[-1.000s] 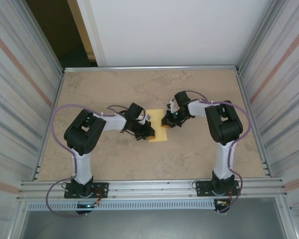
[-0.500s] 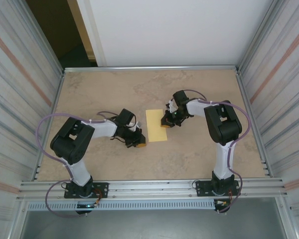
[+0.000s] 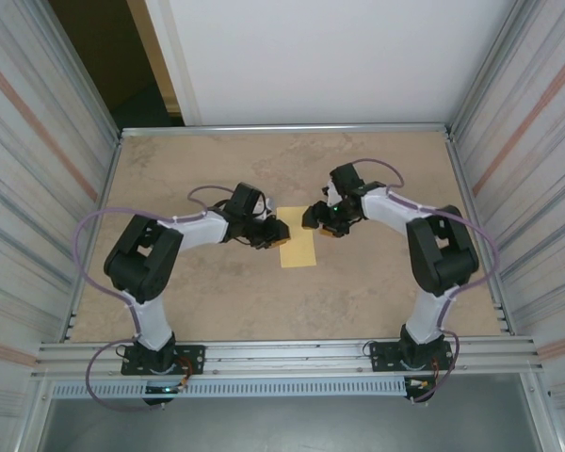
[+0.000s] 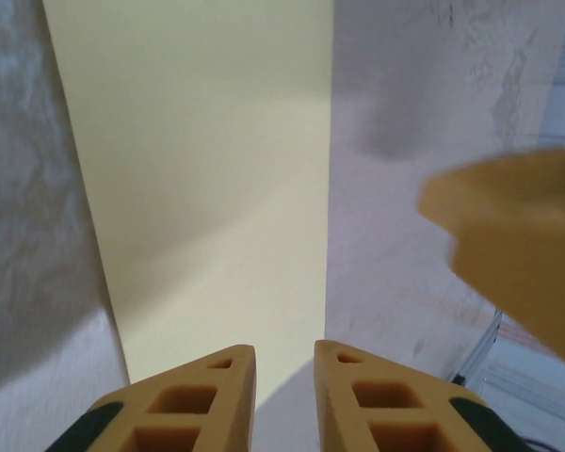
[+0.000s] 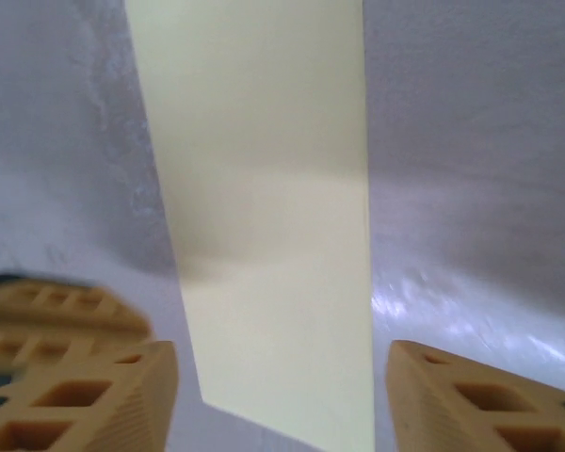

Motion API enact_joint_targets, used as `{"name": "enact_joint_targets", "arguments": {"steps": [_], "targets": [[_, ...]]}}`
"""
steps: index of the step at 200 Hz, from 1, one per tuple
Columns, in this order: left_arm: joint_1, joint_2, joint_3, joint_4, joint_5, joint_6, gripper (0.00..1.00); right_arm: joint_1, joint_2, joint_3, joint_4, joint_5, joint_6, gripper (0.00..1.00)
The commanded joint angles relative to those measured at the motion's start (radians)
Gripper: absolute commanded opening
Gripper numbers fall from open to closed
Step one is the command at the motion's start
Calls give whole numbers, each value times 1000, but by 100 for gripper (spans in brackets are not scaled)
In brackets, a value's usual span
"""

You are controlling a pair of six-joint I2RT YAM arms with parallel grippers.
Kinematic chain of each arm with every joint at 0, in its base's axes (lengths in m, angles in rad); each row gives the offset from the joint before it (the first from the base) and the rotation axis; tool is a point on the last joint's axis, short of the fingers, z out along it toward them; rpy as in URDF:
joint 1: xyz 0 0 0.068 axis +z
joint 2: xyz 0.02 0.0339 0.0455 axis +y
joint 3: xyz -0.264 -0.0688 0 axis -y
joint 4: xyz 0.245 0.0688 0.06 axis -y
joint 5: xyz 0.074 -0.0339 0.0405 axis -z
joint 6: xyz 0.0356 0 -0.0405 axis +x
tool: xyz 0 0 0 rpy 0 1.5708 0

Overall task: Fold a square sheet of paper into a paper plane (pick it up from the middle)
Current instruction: First fold the square sheet of paper in half at the center of the table, then fold the triangle a second time at the center of the table.

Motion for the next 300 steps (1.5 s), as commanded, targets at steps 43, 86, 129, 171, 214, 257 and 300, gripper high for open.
{"name": "enact_joint_targets", "arguments": {"steps": [43,86,129,171,214,257,300], "targets": [[25,73,30,46,-76,-59,27,-11,-172,-227,60,8,132,65],[37,97,-8,95,-77,-138,27,33,-133,-242,84,-17,169,60],[34,115,19,-73,-160,-197,27,54,-118,-248,110,-19,209,58],[29,131,50,-144,-170,-210,27,68,-91,-249,103,-28,221,56],[27,149,69,-180,-169,-217,26,88,-66,-242,107,-31,226,50],[26,159,88,-232,-194,-216,26,104,-47,-236,91,-25,227,45],[26,171,89,-239,-193,-221,26,110,-39,-236,97,-31,226,43]]}}
